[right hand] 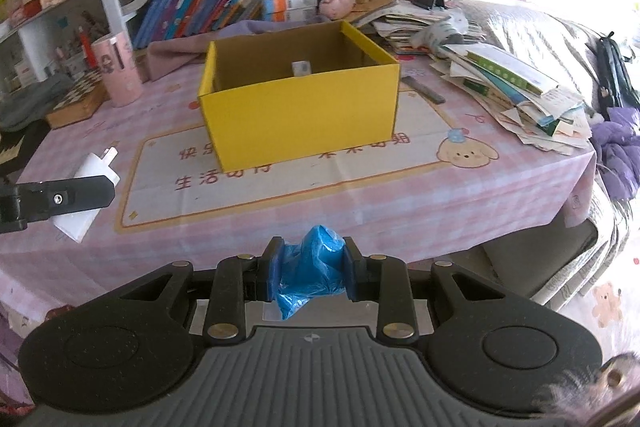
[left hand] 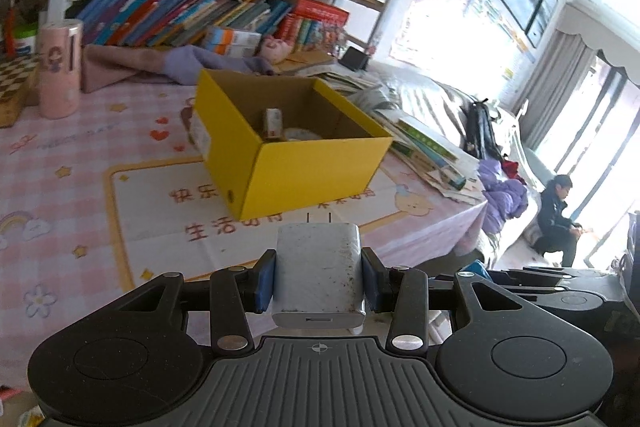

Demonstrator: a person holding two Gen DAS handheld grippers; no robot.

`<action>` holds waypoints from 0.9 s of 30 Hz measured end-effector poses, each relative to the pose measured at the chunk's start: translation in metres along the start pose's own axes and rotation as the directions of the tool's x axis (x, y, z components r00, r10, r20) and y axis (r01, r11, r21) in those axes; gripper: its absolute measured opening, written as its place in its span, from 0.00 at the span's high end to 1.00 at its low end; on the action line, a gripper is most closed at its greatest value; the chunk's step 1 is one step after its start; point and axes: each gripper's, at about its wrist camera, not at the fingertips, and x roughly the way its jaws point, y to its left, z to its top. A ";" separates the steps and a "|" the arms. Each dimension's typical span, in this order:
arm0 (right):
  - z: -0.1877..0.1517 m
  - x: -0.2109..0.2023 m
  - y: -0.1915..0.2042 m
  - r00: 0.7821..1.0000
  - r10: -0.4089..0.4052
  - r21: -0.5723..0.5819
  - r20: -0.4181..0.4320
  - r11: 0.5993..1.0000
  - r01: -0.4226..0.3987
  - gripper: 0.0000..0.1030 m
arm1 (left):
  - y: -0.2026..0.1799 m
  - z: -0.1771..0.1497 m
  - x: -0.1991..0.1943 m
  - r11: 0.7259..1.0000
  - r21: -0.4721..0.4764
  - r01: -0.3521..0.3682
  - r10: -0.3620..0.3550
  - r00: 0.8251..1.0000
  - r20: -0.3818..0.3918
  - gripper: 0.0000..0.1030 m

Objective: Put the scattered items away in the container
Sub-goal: 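Carry the white charger and blue bag toward the yellow box with both tools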

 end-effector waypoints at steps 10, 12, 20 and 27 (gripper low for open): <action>0.025 0.027 -0.010 0.999 0.035 -0.021 0.004 0.999 -0.035 0.73 | -0.001 0.021 0.017 1.000 -0.011 -0.014 0.014 0.999 0.033 0.60; 0.031 0.033 -0.014 0.999 0.044 -0.027 0.005 0.999 -0.044 0.73 | -0.002 0.027 0.022 1.000 -0.012 -0.016 0.016 0.999 0.041 0.60; 0.071 0.062 -0.034 0.997 0.077 -0.050 0.027 0.996 -0.075 0.73 | -0.008 0.060 0.051 1.000 -0.005 -0.029 0.029 0.997 0.069 0.60; 0.115 0.085 -0.053 0.991 0.119 -0.089 0.062 0.990 -0.113 0.73 | -0.014 0.096 0.081 0.997 0.011 -0.075 0.073 0.990 0.123 0.60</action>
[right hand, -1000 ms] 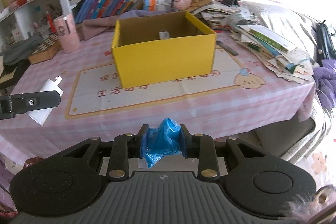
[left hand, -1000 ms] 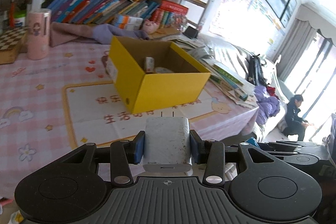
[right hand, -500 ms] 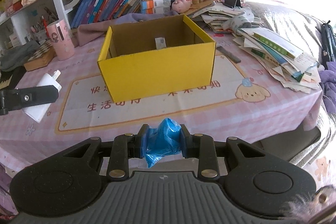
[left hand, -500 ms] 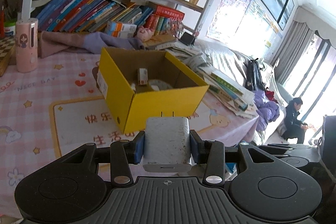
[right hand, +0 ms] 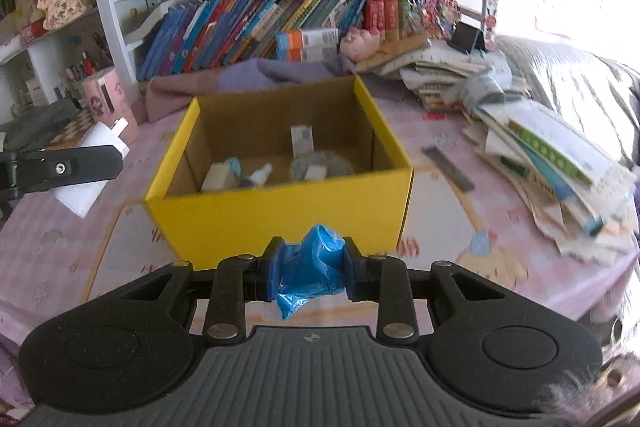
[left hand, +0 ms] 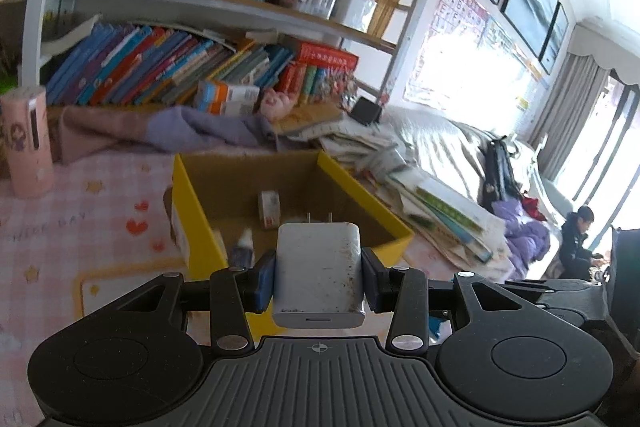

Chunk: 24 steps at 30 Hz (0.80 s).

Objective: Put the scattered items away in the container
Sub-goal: 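Carry the white charger and blue bag toward the yellow box with both tools, then lower both tools into the yellow box and open them, releasing charger and bag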

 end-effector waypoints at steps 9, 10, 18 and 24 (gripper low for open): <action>0.060 0.035 -0.024 0.995 0.079 -0.101 0.066 0.992 -0.072 0.73 | -0.003 0.032 0.040 0.994 0.041 -0.102 0.100 0.994 0.045 0.60; 0.068 0.042 -0.025 0.994 0.089 -0.123 0.069 0.989 -0.080 0.73 | -0.003 0.036 0.047 0.992 0.052 -0.114 0.112 0.993 0.045 0.60; 0.116 0.127 -0.015 0.988 0.152 -0.323 -0.003 0.935 -0.145 0.73 | 0.010 0.057 0.112 0.967 0.135 -0.216 0.220 0.975 -0.014 0.60; 0.135 0.192 0.003 0.977 0.155 -0.484 -0.145 0.850 -0.207 0.73 | 0.025 0.062 0.158 0.953 0.192 -0.236 0.260 0.959 -0.111 0.60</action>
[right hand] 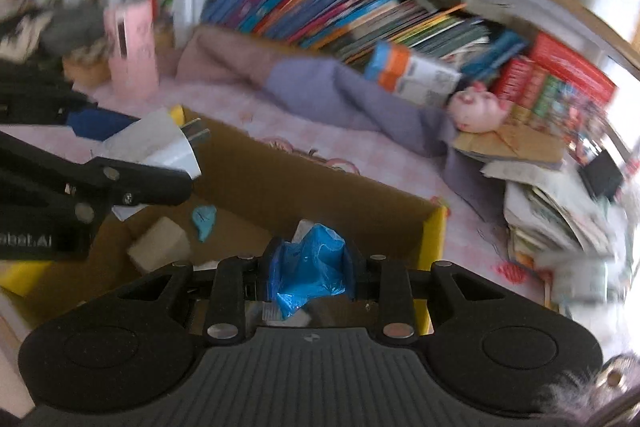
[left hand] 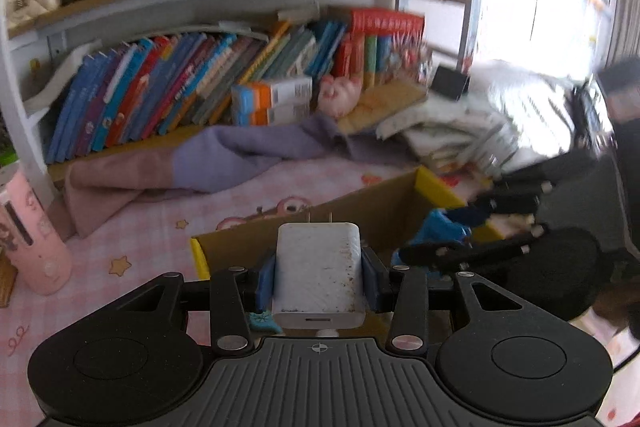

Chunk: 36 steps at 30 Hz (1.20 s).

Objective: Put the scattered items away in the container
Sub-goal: 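Lower both tools into the yellow box and open them, releasing charger and bag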

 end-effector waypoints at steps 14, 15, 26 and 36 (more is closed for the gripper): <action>0.007 0.065 0.011 0.984 0.060 -0.205 -0.168 0.974 -0.094 0.73 | 0.003 -0.009 0.048 0.996 0.069 -0.050 0.060 0.987 -0.152 0.59; 0.006 0.067 0.011 0.983 0.062 -0.207 -0.172 0.973 -0.097 0.73 | 0.003 -0.009 0.048 0.996 0.067 -0.051 0.061 0.986 -0.154 0.59; 0.002 0.070 0.009 0.983 0.062 -0.200 -0.172 0.975 -0.097 0.72 | -0.002 -0.008 0.043 0.996 0.072 -0.059 0.069 0.988 -0.138 0.58; -0.003 0.055 -0.001 0.991 0.052 -0.152 -0.121 0.986 -0.070 0.56 | -0.006 -0.005 0.023 0.993 0.050 -0.108 0.111 0.992 -0.063 0.28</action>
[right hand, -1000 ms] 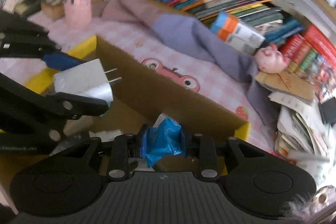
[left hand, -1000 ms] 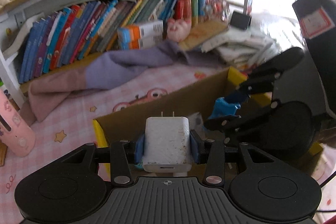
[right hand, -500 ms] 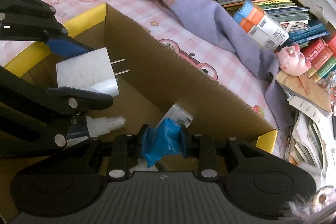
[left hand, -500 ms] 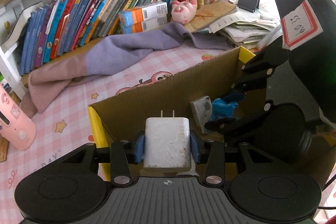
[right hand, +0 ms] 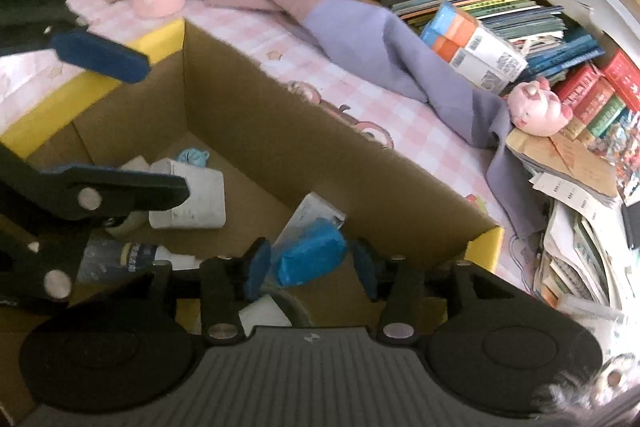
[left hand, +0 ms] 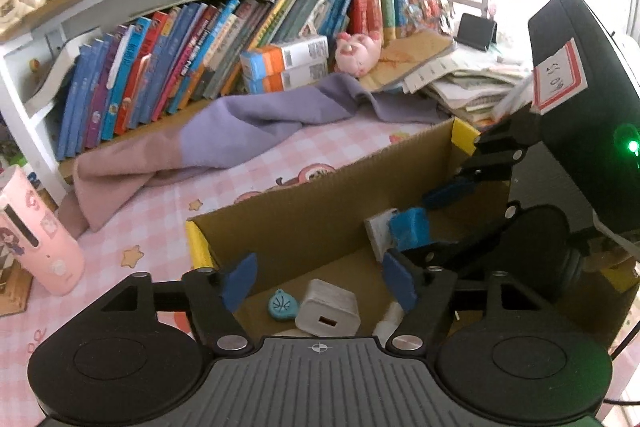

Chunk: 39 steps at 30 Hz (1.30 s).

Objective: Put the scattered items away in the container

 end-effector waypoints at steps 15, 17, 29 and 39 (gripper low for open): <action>-0.005 -0.090 0.004 0.976 -0.077 0.166 0.203 0.985 0.043 0.39 | 0.000 -0.006 -0.080 0.996 -0.057 -0.075 0.084 0.983 0.163 0.06; -0.008 -0.105 0.006 0.966 -0.097 0.210 0.241 0.977 0.046 0.36 | 0.004 -0.011 -0.097 0.992 -0.092 -0.089 0.105 0.975 0.194 0.04; -0.029 -0.157 0.045 0.935 -0.167 0.311 0.314 0.948 0.065 0.35 | 0.022 -0.050 -0.170 0.976 -0.191 -0.109 0.157 0.952 0.261 0.03; -0.061 -0.194 0.095 0.907 -0.254 0.423 0.335 0.901 0.096 0.23 | 0.030 -0.090 -0.218 0.969 -0.191 -0.158 0.207 0.940 0.273 0.01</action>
